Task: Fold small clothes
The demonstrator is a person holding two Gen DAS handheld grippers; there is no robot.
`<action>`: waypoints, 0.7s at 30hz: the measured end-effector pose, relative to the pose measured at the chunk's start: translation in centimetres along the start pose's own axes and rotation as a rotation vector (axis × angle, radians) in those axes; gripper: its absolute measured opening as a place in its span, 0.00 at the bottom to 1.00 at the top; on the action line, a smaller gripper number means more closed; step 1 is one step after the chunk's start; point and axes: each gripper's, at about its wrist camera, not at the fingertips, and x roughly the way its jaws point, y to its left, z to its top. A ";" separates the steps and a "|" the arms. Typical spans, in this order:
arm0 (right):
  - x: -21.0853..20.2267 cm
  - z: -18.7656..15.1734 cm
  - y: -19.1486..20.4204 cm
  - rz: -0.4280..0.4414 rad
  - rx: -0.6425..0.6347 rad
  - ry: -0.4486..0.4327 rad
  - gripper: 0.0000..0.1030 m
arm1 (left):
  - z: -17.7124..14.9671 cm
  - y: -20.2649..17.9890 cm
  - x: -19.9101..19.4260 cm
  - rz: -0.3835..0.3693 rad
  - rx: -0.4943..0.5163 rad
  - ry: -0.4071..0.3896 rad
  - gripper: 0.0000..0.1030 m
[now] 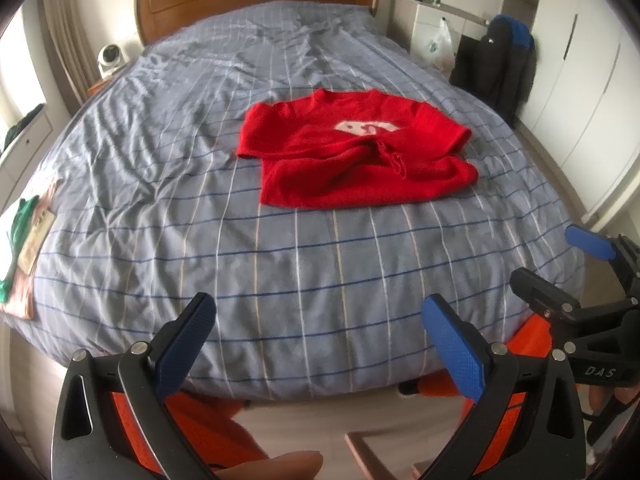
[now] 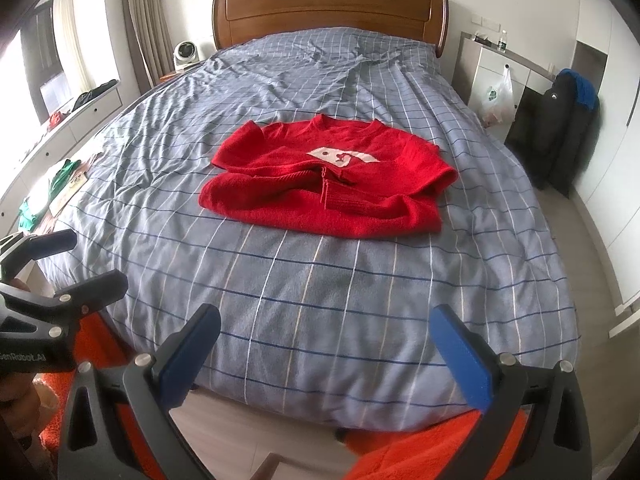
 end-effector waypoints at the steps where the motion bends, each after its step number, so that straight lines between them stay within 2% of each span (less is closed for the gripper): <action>1: 0.1 0.0 0.0 0.001 0.000 0.002 1.00 | 0.0 0.0 0.0 0.002 0.000 0.001 1.00; 21: 0.2 0.0 0.0 0.002 0.000 0.004 1.00 | 0.0 0.1 0.2 -0.001 0.001 0.003 1.00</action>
